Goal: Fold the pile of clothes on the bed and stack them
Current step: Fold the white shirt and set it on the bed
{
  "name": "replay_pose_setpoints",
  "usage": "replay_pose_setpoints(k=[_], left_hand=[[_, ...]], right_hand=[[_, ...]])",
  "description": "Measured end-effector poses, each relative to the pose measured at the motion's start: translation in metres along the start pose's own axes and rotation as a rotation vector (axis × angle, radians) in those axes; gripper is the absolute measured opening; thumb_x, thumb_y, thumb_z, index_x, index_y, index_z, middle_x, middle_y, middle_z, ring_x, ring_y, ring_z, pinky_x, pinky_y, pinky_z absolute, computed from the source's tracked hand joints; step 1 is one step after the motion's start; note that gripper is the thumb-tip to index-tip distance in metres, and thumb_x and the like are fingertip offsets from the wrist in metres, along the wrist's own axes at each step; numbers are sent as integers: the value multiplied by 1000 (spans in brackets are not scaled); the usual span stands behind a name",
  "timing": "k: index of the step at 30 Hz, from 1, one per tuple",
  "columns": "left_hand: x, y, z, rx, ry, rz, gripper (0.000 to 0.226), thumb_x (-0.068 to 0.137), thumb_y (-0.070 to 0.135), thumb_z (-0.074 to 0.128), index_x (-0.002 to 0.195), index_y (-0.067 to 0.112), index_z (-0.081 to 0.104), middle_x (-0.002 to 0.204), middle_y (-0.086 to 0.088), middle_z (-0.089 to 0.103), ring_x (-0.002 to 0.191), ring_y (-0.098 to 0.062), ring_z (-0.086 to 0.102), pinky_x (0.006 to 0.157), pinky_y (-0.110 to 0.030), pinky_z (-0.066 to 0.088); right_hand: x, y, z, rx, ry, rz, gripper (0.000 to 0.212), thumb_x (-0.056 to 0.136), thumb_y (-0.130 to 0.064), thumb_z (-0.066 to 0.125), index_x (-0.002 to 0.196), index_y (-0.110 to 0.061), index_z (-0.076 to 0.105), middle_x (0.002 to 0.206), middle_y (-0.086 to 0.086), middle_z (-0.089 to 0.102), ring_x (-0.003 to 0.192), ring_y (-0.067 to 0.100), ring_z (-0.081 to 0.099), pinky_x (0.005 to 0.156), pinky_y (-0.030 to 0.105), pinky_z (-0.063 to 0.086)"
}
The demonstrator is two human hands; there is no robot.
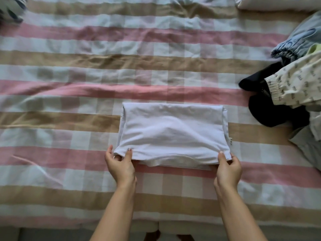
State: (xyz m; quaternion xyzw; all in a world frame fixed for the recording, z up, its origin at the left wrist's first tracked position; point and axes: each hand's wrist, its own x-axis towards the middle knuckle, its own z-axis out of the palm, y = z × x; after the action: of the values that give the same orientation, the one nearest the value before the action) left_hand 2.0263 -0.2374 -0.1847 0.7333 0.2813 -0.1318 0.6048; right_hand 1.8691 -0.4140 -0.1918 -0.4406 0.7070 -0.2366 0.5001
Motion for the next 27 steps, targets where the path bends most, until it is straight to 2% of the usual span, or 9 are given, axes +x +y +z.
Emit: replay_pose_setpoints(k=[6, 9, 11, 13, 16, 18, 21, 24, 27], left_hand=[[6, -11, -13, 359, 19, 117, 54, 84, -1, 60, 134, 10, 42, 130, -16, 50, 120, -31, 48, 101, -40, 40], [2, -4, -5, 609, 123, 581, 53, 80, -10, 55, 131, -3, 43, 124, -31, 46, 118, -37, 38, 97, -38, 31], [-6, -5, 10, 740, -123, 1024, 47, 76, -14, 51, 122, -3, 55, 122, -25, 55, 119, -30, 43, 99, -35, 30], [-13, -8, 32, 917, -462, 1209, 46, 81, -4, 46, 124, 6, 57, 131, -15, 54, 127, -28, 45, 103, -38, 28], [-5, -11, 56, 1281, -708, 1150, 54, 91, 36, 23, 142, 21, 31, 151, -2, 26, 139, -30, 24, 112, -38, 7], [14, -18, 62, 1439, -759, 1097, 59, 87, 55, 5, 142, 35, -1, 153, 6, -7, 143, -25, -6, 113, -37, -12], [25, -23, 61, 1443, -778, 1132, 59, 89, 59, 9, 143, 36, 2, 154, 5, -2, 141, -15, -19, 113, -42, -6], [17, -24, 60, 1447, -790, 1310, 59, 95, 52, 10, 147, 25, 15, 156, 2, 13, 143, -11, -4, 110, -44, 8], [5, -17, 70, 1379, -730, 1400, 53, 90, 46, 29, 130, 21, 52, 141, 0, 46, 131, -21, 42, 104, -43, 19]], right_hand=[[-3, 10, -6, -151, 6, -11, 24, 90, -12, 57, 110, 1, 57, 103, 17, 61, 95, 31, 58, 76, 31, 43], [-5, 5, -8, -296, 99, -226, 30, 85, -4, 58, 115, -2, 54, 109, 20, 55, 102, 35, 52, 85, 36, 40], [-15, 0, 2, -458, 75, -641, 30, 84, -6, 51, 112, 1, 57, 109, 23, 56, 106, 31, 45, 92, 37, 35], [-23, 0, 23, -647, -158, -922, 39, 84, -14, 43, 117, -2, 60, 123, 21, 56, 120, 25, 39, 99, 36, 30], [-21, 7, 55, -955, -454, -1030, 49, 89, -28, 47, 136, -14, 44, 147, 10, 36, 139, 23, 24, 111, 43, 21], [-13, 10, 64, -1117, -485, -1064, 52, 89, -38, 44, 136, -16, 45, 145, 7, 39, 134, 27, 35, 106, 49, 30], [-8, 13, 64, -1209, -456, -1073, 57, 85, -44, 31, 130, -16, 53, 137, 6, 50, 132, 17, 41, 104, 42, 31], [-7, 17, 58, -1164, -381, -1082, 58, 95, -48, 14, 137, -15, 38, 142, 8, 41, 143, 8, -7, 109, 40, 7], [-1, 10, 43, -1035, -288, -1045, 61, 97, -45, 15, 129, -10, 52, 137, 13, 48, 142, 12, 7, 107, 42, 12]])
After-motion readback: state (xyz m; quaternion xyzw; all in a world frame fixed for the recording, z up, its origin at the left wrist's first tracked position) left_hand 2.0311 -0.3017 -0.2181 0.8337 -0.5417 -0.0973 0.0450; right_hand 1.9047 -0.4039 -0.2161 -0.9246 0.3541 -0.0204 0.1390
